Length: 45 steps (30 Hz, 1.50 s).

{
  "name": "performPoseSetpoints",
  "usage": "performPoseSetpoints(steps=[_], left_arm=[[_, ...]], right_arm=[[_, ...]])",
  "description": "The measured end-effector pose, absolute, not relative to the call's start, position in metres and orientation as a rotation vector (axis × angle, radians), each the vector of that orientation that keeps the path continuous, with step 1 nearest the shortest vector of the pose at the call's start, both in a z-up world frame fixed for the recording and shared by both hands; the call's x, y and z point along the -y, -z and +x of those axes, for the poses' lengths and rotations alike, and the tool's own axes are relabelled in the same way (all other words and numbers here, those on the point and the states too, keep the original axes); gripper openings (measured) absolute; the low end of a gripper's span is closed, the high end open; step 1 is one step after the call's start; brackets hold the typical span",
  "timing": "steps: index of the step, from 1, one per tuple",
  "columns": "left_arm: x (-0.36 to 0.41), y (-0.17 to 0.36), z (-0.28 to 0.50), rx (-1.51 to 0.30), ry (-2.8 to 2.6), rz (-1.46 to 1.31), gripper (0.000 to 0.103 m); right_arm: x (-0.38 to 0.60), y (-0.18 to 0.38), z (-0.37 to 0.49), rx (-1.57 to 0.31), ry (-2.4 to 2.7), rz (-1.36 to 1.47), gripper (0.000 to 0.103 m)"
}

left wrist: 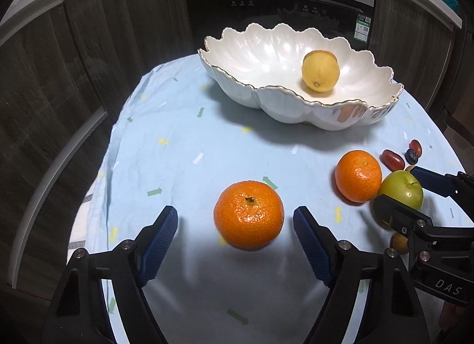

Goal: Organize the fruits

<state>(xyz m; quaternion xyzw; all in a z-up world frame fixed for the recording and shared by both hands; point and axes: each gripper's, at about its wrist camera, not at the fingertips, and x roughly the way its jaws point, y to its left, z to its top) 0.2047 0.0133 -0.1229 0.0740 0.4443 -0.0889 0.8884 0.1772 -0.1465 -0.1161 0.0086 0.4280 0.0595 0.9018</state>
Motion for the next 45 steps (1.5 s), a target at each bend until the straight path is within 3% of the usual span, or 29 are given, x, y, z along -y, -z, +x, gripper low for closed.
performPoseSetpoints(steps=[14, 18, 45], left_arm=[[-0.012, 0.132, 0.211, -0.946, 0.206, 0.136, 0.058], [-0.01, 0.131, 0.209, -0.942, 0.223, 0.141, 0.048], [-0.007, 0.099, 0.196, -0.882, 0.212, 0.129, 0.045]], right_arm=[[0.144, 0.127, 0.181, -0.921, -0.153, 0.041, 0.05], [0.145, 0.127, 0.18, -0.92, -0.154, 0.048, 0.05], [0.152, 0.104, 0.174, -0.857, -0.136, 0.07, 0.049]])
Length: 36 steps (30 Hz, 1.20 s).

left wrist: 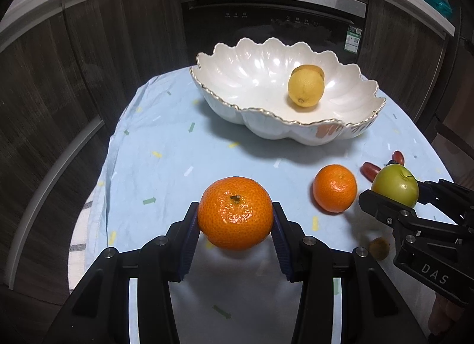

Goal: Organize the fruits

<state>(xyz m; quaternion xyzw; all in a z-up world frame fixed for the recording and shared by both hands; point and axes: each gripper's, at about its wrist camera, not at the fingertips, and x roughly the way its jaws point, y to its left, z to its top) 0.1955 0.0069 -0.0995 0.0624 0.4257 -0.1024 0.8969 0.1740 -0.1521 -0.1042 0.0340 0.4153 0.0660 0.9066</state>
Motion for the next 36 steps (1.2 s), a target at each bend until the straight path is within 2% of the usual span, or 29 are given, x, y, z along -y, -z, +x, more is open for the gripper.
performPoseSetpoints(steps=[36], left_arm=[[0.021, 0.041, 0.223, -0.776, 0.232, 0.135, 0.045]], right_arm=[[0.185, 0.04, 0.196, -0.694, -0.064, 0.064, 0.049]])
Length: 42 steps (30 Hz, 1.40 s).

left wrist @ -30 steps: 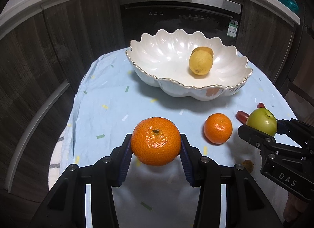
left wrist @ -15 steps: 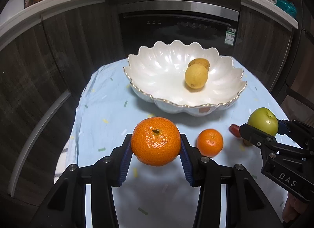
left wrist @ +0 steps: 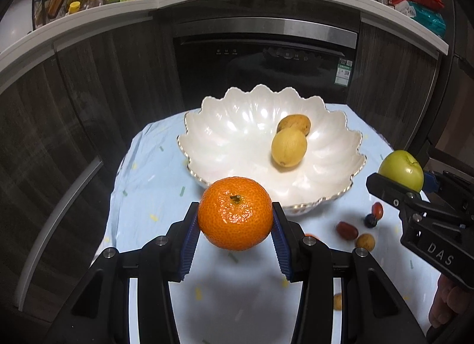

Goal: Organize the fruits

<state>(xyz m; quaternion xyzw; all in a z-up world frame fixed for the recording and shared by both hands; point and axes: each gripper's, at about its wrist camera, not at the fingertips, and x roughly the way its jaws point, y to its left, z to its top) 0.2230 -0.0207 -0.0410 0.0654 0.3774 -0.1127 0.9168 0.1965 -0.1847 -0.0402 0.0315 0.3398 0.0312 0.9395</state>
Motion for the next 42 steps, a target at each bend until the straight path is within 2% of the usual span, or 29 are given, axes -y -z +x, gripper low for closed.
performPoseSetpoints(steps=[28, 42], left_arm=[[0.035, 0.034, 0.288, -0.711, 0.231, 0.134, 0.045], [0.035, 0.051, 0.314, -0.75, 0.219, 0.127, 0.045]], right_arm=[[0.209, 0.028, 0.26, -0.663, -0.019, 0.06, 0.049], [0.21, 0.042, 0.288, -0.7, -0.02, 0.054, 0.049]])
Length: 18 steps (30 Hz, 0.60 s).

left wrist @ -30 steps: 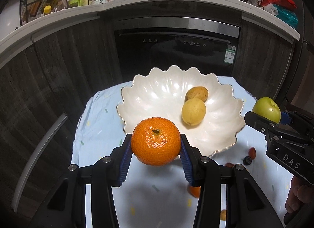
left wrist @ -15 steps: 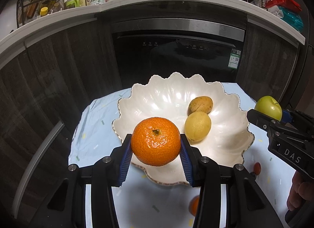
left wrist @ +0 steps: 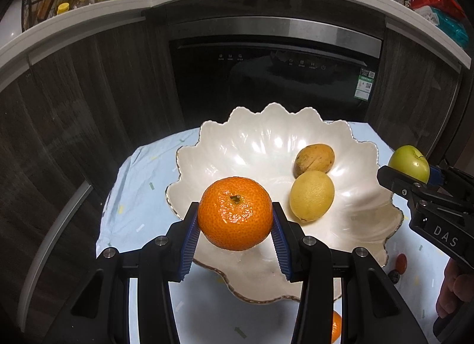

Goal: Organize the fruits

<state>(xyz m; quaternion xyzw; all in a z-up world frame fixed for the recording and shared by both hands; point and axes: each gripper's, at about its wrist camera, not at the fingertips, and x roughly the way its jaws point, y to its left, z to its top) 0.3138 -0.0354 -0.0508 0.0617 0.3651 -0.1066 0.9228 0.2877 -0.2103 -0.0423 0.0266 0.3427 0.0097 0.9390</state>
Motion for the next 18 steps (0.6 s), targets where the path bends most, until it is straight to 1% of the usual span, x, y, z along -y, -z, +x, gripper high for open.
performPoseSetpoints(steps=[14, 15, 16, 18], left_arm=[[0.039, 0.063, 0.326, -0.819, 0.211, 0.12, 0.047], [0.038, 0.064, 0.326, -0.824, 0.211, 0.117, 0.052], [0.038, 0.063, 0.326, -0.821, 0.209, 0.117, 0.063], [0.038, 0.06, 0.323, -0.799, 0.199, 0.121, 0.072]], right_arm=[[0.213, 0.054, 0.301, -0.751, -0.019, 0.063, 0.05], [0.214, 0.054, 0.302, -0.754, -0.02, 0.065, 0.05], [0.214, 0.055, 0.303, -0.759, -0.023, 0.069, 0.05], [0.214, 0.055, 0.302, -0.756, -0.026, 0.08, 0.054]])
